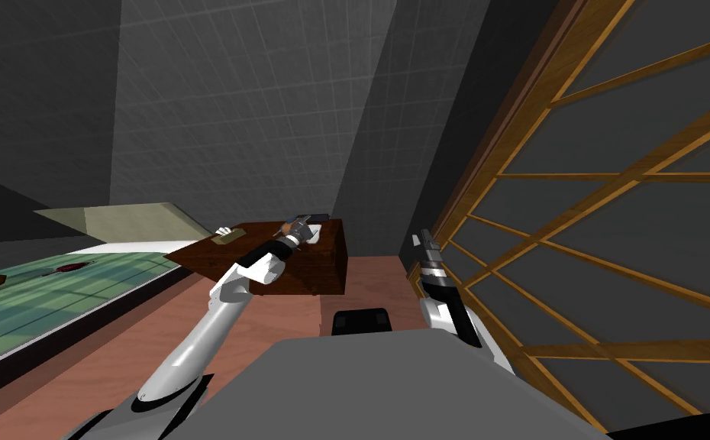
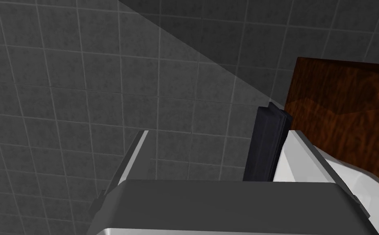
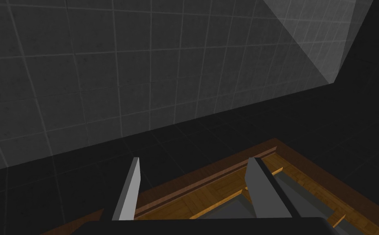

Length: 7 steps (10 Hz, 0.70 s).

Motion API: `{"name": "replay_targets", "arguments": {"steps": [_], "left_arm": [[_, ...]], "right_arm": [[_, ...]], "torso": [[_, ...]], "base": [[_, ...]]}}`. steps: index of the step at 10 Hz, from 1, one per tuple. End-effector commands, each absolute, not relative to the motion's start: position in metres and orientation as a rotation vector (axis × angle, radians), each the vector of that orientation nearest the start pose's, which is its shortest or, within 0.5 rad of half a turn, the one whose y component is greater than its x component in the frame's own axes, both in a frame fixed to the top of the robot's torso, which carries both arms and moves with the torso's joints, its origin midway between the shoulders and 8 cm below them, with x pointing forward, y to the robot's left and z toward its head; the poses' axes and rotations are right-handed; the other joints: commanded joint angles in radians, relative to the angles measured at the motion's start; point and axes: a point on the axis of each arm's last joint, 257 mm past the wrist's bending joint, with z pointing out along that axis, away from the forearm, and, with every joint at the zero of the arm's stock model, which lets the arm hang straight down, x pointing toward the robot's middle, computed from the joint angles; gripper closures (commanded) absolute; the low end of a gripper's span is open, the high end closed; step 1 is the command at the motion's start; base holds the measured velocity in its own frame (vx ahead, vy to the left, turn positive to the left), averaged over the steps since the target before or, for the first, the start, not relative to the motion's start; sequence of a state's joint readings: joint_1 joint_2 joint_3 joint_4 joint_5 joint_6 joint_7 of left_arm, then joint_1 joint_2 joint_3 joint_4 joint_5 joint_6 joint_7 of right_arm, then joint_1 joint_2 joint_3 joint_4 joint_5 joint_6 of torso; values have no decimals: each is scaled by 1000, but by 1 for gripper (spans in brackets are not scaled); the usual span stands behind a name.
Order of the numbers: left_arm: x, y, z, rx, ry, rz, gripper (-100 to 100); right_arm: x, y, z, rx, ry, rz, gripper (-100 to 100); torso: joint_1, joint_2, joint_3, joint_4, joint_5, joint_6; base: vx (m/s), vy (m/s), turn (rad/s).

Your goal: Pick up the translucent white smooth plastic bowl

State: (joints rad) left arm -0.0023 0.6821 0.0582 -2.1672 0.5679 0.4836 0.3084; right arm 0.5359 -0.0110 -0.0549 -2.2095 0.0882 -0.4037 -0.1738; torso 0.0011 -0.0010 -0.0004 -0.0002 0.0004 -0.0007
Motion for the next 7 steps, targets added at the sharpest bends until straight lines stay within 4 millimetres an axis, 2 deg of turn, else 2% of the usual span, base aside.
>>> {"name": "replay_targets", "arguments": {"steps": [1,7], "left_arm": [[511,264,-34,-1177,1366,-1471,-100],[523,273,-67,-1333,1508,-1366,-100]], "right_arm": [[364,-302,-39,832,747,1281,0],[364,-302,-40,832,747,1281,0]], "torso": [[0,0,0,0,0,0],[0,0,0,0,0,0]], "base": [[5,6,4],[19,11,-32]]}}
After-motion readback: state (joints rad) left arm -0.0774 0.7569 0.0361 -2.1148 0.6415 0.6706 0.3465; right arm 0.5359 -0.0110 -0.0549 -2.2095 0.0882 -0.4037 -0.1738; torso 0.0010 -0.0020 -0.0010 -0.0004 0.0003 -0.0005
